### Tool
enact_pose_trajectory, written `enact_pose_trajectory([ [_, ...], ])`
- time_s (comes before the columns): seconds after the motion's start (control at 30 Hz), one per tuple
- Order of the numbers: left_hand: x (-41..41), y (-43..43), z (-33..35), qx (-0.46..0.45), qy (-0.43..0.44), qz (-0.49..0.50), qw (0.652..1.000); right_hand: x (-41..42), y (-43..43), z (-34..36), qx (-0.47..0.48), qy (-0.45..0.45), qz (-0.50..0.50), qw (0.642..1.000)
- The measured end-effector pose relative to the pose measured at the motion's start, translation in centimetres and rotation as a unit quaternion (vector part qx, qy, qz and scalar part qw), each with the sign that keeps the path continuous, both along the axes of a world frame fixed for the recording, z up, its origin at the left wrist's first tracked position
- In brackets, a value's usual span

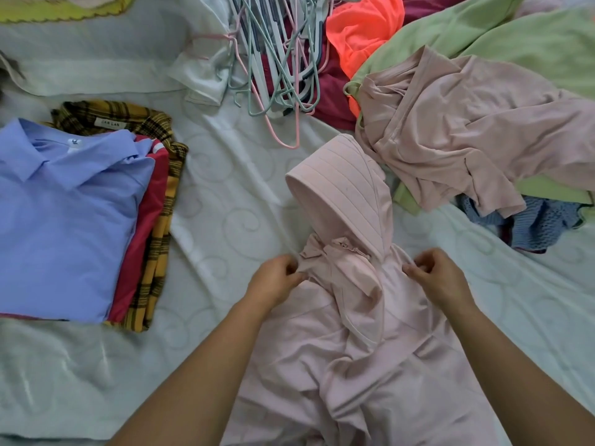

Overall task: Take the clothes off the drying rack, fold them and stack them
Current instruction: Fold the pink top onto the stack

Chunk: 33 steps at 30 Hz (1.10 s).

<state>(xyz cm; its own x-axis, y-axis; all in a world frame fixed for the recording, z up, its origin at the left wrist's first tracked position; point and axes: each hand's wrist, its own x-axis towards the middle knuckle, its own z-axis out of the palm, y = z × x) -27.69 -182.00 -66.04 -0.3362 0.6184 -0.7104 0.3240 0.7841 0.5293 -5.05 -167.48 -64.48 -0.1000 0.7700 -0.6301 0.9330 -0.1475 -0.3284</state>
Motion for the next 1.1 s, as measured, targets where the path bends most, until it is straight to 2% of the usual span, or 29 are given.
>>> enact_pose_trajectory([
  [0.1, -0.8, -0.8, 0.6, 0.028, -0.036, 0.032, 0.998, 1.2, 0.1, -0.3, 0.068, -0.028, 0.099, 0.992],
  [0.13, -1.6, -1.5, 1.2, 0.046, -0.035, 0.058, 0.997, 1.7, 0.3, 0.2, 0.082, -0.012, 0.086, 0.993],
  [0.23, -4.2, -5.3, 4.0, 0.081, -0.038, 0.137, 0.987, 4.0, 1.1, 2.2, 0.091, 0.079, -0.041, 0.992],
  [0.33, -5.9, -10.4, 5.9, 0.007, -0.064, 0.109, 0.992, 6.1, 0.8, 3.2, 0.112, 0.080, -0.045, 0.989],
  [0.47, -5.6, -12.4, 4.9, -0.083, -0.035, 0.039, 0.995, 7.4, -1.0, 2.3, 0.023, 0.034, 0.009, 0.999],
  [0.6, -3.8, -8.7, 3.1, -0.033, 0.023, -0.006, 0.999, 6.9, -1.4, 2.6, -0.079, 0.015, 0.032, 0.996],
  [0.7, -2.2, -6.5, 1.7, -0.032, 0.067, -0.016, 0.997, 6.4, -1.1, 2.9, -0.096, -0.001, 0.064, 0.993],
  [0.77, -1.5, -6.1, 1.2, -0.081, -0.002, -0.015, 0.997, 6.1, -1.0, 3.5, -0.074, 0.033, 0.051, 0.995],
  [0.87, -1.5, -6.8, 2.2, -0.124, -0.137, -0.002, 0.983, 6.0, -1.3, 5.1, -0.017, 0.138, -0.012, 0.990],
  [0.97, -2.1, -8.3, 4.4, -0.090, -0.223, 0.118, 0.963, 6.1, -1.8, 6.2, -0.018, 0.233, -0.098, 0.967],
  [1.1, -1.7, -10.8, 7.4, -0.012, -0.257, 0.177, 0.950, 6.0, -2.8, 7.1, -0.102, 0.218, -0.107, 0.965],
])
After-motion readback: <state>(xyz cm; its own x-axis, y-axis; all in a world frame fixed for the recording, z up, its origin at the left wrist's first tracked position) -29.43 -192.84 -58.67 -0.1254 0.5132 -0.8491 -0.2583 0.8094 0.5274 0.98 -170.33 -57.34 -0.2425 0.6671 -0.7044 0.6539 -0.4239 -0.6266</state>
